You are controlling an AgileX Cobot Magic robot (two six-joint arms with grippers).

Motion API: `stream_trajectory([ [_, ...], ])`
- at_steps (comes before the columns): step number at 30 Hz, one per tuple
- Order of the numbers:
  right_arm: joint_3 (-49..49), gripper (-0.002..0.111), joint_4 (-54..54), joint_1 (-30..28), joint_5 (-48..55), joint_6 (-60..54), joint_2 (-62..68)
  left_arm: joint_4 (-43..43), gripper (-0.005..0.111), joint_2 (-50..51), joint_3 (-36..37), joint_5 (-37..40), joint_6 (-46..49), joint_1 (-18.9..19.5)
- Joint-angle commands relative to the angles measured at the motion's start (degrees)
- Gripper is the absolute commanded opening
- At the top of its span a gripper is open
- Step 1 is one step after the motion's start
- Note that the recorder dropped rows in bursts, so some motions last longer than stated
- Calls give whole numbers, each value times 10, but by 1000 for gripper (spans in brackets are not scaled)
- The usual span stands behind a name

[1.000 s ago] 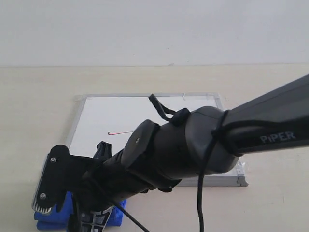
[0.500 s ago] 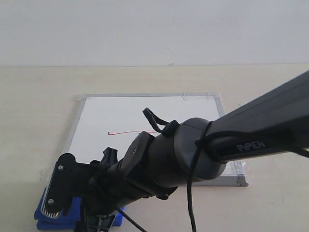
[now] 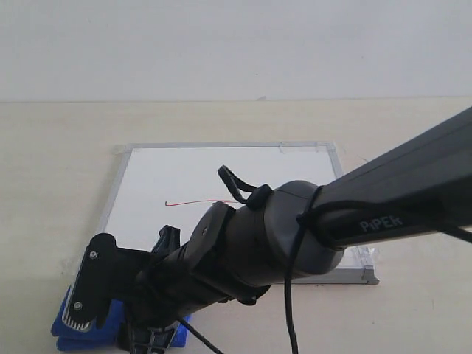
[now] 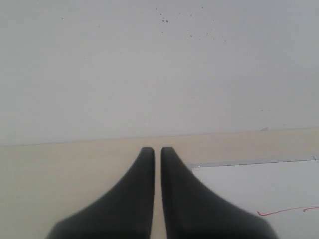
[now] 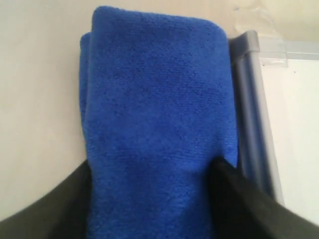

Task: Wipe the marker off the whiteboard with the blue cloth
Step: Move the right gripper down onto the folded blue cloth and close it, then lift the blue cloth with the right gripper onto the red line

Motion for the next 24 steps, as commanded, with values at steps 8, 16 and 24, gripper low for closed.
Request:
stream_trajectory([
  [8, -1, 0, -1, 1, 30, -6, 1, 1, 4, 1, -2, 0, -1, -2],
  [16, -1, 0, -1, 1, 26, -1, -57, 1, 4, 1, -2, 0, -1, -2],
  [24, -1, 0, 0, -16, -97, 30, -159, 1, 4, 1, -2, 0, -1, -2],
])
